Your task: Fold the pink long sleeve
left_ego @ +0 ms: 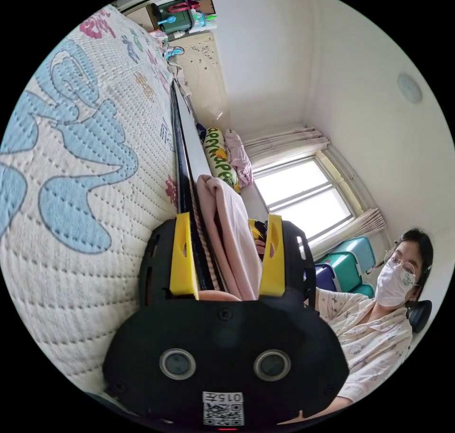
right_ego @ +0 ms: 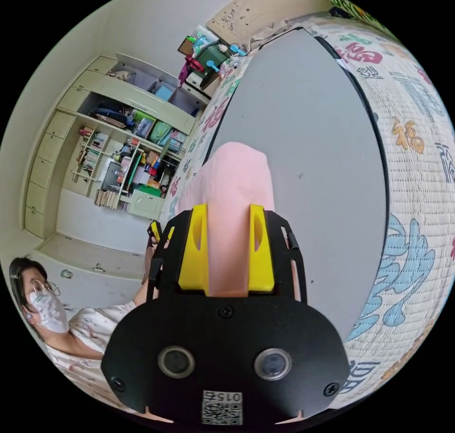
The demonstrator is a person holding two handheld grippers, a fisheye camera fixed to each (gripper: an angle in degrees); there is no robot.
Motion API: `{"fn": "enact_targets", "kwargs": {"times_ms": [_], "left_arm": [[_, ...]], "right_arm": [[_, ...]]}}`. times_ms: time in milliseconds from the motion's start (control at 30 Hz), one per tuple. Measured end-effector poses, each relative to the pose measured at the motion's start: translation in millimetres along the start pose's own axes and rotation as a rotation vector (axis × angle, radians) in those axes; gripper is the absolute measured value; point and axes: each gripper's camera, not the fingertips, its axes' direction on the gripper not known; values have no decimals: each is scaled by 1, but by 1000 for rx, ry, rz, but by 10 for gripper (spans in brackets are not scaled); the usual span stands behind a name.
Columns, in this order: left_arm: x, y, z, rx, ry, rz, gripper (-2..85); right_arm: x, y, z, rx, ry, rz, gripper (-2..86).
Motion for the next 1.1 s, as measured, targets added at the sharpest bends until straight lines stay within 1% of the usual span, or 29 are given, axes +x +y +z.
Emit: {"fn": "enact_targets", "kwargs": {"times_ms": [67, 300, 367, 433, 467, 567, 633, 700, 733, 800, 833, 867, 1000, 1067, 1100], "left_arm": [[-2, -9, -2, -6, -28, -4, 206], [-20, -27, -12, -4, -69, -23, 178], [-35, -31, -18, 6, -88, -46, 156], [-50, -33, -23, 15, -125, -89, 114], [-59, -34, -25, 14, -134, -93, 102], [-80, -36, -32, 17, -151, -89, 85], [-97, -36, -37, 19, -154, -86, 77], [-115, -35, -43, 19, -157, -81, 67], [-130, -34, -48, 19, -148, -72, 59], [-151, -32, -54, 17, -150, -62, 44], [-164, -30, -59, 17, -163, -56, 37], [-181, -28, -66, 17, -158, -58, 31], [-233, -16, -89, 20, -151, -51, 20], [-261, -5, -109, 32, -142, -12, 15], [-266, -2, -114, 36, -144, 7, 14]], "right_arm": [[-24, -4, 3, 2, 88, -59, 125], [-83, -20, 24, -70, 141, -167, 126], [-101, -21, 27, -96, 150, -198, 131], [-111, -19, 21, -100, 175, -207, 135], [-116, -15, 11, -71, 201, -212, 139], [-125, -9, -13, 5, 236, -212, 160], [-128, -9, -24, 20, 233, -208, 174], [-129, -10, -27, 1, 221, -188, 180], [-129, -12, -26, -41, 219, -176, 180], [-128, -11, -19, -120, 201, -170, 175], [-125, -8, -16, -172, 125, -172, 163], [-121, -3, -20, -173, 105, -128, 146], [-139, 30, -39, -126, 151, -136, 120], [-160, 63, -57, -58, 198, -159, 109], [-165, 72, -64, -36, 189, -164, 107]]}}
